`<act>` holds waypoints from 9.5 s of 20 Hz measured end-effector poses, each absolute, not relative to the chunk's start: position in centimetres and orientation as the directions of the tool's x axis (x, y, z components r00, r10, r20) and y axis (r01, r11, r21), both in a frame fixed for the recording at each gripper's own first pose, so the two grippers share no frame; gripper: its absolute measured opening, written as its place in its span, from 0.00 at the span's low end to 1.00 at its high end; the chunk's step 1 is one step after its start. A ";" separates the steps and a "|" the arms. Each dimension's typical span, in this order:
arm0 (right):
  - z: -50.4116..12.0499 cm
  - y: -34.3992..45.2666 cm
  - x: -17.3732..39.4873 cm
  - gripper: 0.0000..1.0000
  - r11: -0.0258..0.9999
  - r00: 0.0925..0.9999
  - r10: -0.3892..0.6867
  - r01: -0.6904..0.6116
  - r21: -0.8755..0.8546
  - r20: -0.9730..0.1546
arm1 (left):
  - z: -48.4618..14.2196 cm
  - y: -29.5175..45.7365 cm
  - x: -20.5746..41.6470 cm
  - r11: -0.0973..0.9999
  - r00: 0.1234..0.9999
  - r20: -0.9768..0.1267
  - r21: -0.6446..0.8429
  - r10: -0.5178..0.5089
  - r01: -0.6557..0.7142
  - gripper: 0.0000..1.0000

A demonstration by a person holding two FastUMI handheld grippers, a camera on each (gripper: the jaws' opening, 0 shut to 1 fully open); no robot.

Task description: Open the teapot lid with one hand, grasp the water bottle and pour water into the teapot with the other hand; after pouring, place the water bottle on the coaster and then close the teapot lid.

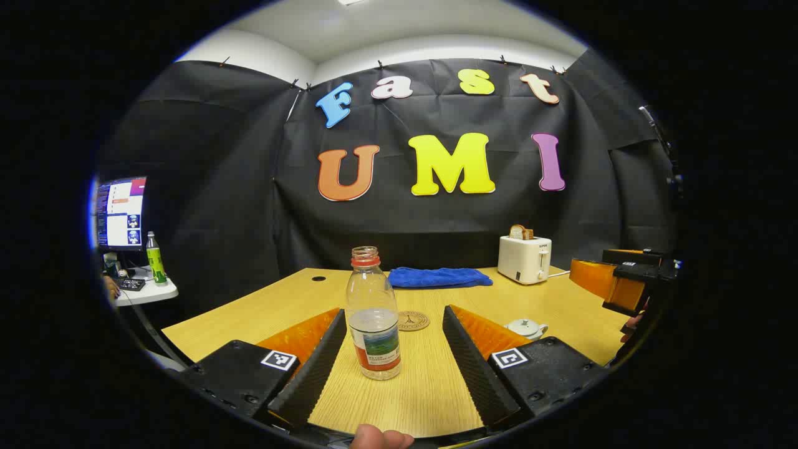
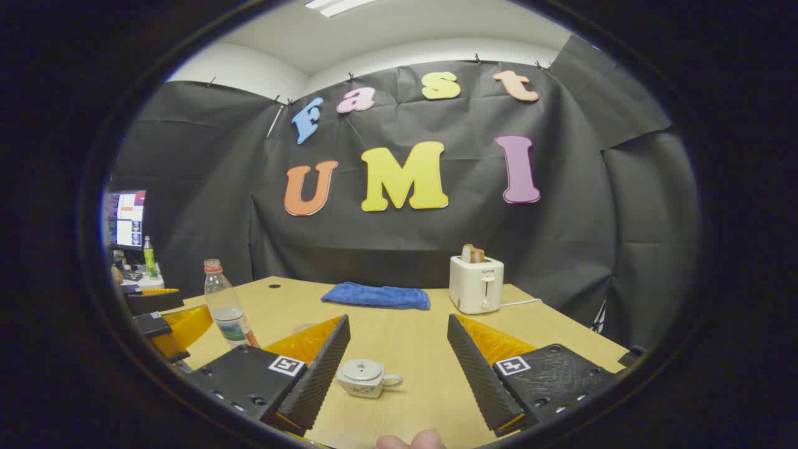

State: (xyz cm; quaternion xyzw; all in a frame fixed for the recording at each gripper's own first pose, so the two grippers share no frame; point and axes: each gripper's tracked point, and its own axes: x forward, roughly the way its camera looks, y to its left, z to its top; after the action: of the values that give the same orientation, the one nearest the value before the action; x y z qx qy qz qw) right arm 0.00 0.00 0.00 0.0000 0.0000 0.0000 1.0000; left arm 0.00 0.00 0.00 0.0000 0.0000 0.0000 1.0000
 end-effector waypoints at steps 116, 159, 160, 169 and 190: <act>-8.1 -13.5 1.4 0.00 0.999 0.983 -0.047 0.051 0.016 -0.175 | -4.8 -2.7 10.1 -0.216 0.977 -0.179 0.955 0.120 0.202 0.69; -7.6 -13.1 0.2 0.00 0.998 0.986 -0.050 0.055 0.032 -0.159 | -0.7 -3.8 11.1 -0.180 0.994 -0.104 0.978 0.030 0.108 0.69; -7.3 -12.8 0.3 0.00 0.998 0.986 -0.046 0.052 0.034 -0.158 | -1.7 -3.3 11.2 -0.093 0.989 -0.143 0.985 0.037 0.146 0.69; -5.5 -10.4 0.7 0.00 0.999 0.990 -0.013 0.018 0.035 -0.142 | -3.5 -2.4 12.0 0.864 0.957 -0.268 0.450 -0.112 0.227 0.69; -6.7 -9.1 2.3 0.00 0.999 0.982 -0.034 0.039 0.025 -0.183 | -7.4 -2.6 23.9 0.974 0.925 -0.305 -0.081 -0.225 0.211 0.73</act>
State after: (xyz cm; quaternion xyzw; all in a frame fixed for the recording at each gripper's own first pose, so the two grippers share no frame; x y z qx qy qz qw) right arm 2.30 -9.14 -6.71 0.0142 0.0917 -0.0184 0.9955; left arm 23.92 -2.56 -7.43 -0.0236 0.1584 -0.1111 0.9808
